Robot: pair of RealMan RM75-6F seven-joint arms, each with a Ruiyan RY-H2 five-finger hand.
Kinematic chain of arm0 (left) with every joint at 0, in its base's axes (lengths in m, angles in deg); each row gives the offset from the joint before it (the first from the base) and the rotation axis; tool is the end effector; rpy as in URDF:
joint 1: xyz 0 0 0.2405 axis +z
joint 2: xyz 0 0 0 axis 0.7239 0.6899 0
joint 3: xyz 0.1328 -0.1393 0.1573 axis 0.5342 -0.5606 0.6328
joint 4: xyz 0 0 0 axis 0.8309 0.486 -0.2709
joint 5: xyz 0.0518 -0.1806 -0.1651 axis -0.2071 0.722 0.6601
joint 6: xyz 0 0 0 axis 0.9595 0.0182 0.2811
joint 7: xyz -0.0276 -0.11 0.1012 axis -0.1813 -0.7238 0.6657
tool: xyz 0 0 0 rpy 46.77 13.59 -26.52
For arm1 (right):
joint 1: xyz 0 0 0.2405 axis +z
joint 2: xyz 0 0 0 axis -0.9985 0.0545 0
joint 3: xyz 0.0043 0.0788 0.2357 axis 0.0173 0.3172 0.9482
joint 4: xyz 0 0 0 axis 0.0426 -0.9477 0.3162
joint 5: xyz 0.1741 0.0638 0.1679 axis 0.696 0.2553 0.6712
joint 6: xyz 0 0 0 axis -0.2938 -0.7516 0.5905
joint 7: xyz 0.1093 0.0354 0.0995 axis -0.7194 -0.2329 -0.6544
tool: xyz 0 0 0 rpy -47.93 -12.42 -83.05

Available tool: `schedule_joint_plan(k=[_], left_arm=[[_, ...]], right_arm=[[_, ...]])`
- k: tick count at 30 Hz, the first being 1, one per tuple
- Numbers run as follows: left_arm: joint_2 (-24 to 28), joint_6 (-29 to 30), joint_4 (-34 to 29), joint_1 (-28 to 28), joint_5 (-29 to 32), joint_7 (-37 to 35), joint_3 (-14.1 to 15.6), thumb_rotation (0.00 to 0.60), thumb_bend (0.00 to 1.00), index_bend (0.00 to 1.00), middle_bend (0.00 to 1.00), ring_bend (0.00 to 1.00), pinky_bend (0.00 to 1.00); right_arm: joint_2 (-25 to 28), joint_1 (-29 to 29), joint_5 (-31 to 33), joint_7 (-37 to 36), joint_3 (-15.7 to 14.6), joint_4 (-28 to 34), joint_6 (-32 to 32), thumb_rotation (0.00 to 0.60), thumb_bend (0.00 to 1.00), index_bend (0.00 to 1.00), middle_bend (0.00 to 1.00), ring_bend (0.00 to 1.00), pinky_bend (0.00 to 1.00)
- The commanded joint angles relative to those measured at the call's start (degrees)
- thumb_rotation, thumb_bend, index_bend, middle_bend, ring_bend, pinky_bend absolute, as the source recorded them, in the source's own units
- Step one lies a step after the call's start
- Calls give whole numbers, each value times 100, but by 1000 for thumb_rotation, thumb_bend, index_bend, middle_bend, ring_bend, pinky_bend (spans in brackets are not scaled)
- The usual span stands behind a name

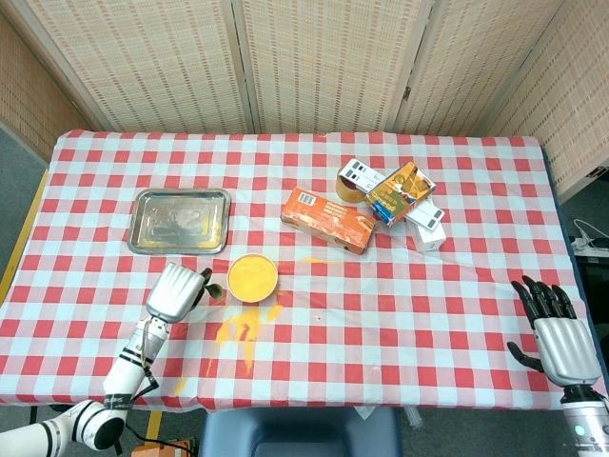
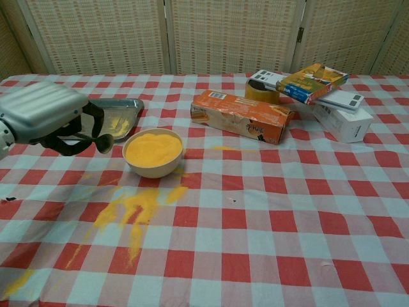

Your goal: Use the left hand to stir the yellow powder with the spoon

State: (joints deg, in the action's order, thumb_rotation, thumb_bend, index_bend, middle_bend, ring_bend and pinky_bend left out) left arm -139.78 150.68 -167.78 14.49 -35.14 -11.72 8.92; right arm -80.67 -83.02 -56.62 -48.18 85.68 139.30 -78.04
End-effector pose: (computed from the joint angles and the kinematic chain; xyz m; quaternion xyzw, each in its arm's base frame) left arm -0.1675 0.3315 -0.0344 -0.7610 -0.1991 -0.3314 0.5209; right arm -0.3236 -0.1764 0.1081 0.6234 -0.4053 0.3175 0.5884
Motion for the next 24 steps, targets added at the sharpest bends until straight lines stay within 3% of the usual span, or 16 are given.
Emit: schedule_joint_plan(k=[1,5,12,20,24], left_arm=[[-528,-269,57,-447,586,797,-291,600,445,651,1000,1000,1000],[-1061,-282,363,-825,951,1448,-432,600,445,645,1000,1000,1000],[-1517,-266,673,-1208,1371,1899,-518,600,446,600,1000,1000,1000],[-1572,-223,815,-1308,1568,1876,-467,600,445,405,1000,1000,1000],[-1514,-162,815,-1322,1620,1849,-396,600,445,378,1000,1000,1000]], right_arm=[[14,8,22,-27,10,-8,18,600,151,0,0,0,0],[44,32,66,-111,17,-18,88,600,151,0,0,0,0],[107,41,93,-258,14,-49,134,600,152,0,0,0,0],[153,-2,71,-319,6,-44,56,600,152,0,0,0,0],[167,-22,50,-322,4,-27,9,600,152,0,0,0,0]])
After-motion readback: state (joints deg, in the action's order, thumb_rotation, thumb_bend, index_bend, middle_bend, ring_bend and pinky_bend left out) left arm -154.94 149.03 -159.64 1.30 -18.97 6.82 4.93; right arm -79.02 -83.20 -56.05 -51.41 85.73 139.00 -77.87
